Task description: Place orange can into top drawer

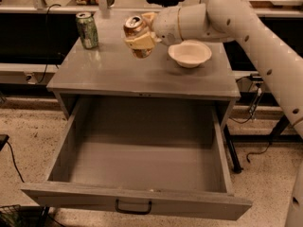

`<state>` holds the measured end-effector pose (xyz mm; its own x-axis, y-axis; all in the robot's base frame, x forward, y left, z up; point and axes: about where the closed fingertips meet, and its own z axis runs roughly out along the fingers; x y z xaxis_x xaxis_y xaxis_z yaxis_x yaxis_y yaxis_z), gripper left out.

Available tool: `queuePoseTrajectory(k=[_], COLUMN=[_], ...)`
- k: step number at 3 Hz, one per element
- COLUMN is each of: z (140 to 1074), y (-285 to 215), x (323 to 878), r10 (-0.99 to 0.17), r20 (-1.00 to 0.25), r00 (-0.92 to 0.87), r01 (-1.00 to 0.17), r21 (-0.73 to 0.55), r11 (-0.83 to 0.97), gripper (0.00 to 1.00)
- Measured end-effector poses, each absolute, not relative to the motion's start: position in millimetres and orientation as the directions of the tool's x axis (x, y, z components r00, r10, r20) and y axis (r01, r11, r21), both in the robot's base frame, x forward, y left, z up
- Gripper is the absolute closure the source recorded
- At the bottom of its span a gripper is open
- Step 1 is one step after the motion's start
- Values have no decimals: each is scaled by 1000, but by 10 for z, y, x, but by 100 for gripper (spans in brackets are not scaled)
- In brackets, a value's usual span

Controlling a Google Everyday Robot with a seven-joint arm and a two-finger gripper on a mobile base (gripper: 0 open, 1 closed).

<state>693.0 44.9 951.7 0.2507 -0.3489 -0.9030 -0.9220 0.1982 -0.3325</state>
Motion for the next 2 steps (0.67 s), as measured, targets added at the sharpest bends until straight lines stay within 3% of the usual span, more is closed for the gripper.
queuePoseTrajectory(k=[2], z=[9676], y=[408], x=[6313], r10=[-299], r20=[-951], r00=[77], r01=[-967], r21=[-144], r11=[210], gripper=[100])
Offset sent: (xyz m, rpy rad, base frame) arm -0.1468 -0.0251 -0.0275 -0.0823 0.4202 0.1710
